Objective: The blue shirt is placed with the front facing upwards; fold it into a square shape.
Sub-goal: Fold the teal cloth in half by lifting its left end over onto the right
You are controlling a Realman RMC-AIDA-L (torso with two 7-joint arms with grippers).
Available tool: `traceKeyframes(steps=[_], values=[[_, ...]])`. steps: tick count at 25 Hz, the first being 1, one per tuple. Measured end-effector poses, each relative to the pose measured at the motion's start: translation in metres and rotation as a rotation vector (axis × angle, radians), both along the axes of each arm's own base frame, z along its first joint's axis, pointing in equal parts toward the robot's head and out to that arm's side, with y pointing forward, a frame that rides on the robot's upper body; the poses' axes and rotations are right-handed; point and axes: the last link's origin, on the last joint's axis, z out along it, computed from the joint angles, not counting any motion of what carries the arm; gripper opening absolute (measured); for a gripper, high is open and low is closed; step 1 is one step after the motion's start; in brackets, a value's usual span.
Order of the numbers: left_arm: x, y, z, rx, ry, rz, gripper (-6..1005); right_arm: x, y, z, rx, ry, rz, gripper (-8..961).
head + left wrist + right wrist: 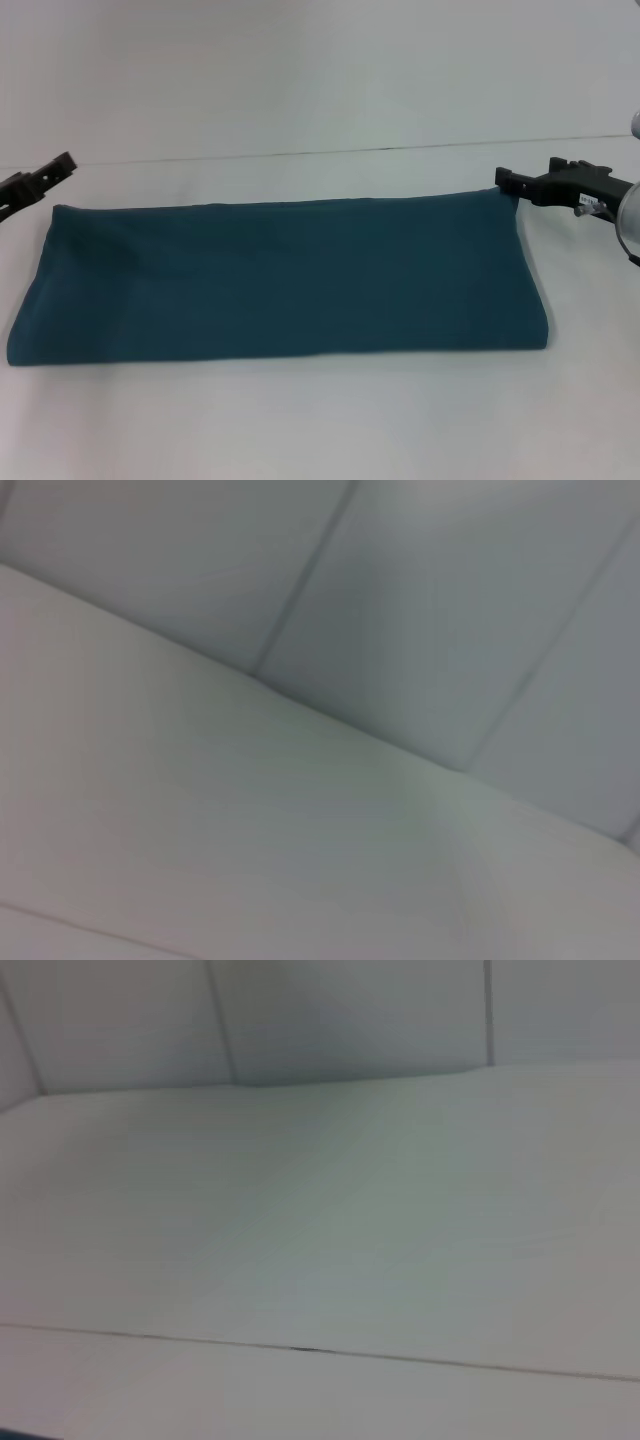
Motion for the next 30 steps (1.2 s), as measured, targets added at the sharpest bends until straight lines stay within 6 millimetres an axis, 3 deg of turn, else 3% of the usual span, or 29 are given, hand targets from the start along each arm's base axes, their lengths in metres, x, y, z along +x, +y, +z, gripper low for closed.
traceKeyframes(steps=[16, 24, 30], values=[[0.028, -0.024, 0.014, -0.284, -0.052, -0.292, 861, -0.026, -0.043, 0.023, -0.256, 0.208, 0.216, 945], [0.022, -0.038, 0.017, -0.41, 0.006, -0.28, 861, -0.019, -0.06, 0.036, -0.333, 0.257, 0.192, 945], [0.012, -0.043, 0.042, -0.393, -0.053, -0.123, 861, -0.014, -0.062, 0.042, -0.314, 0.251, 0.172, 945]])
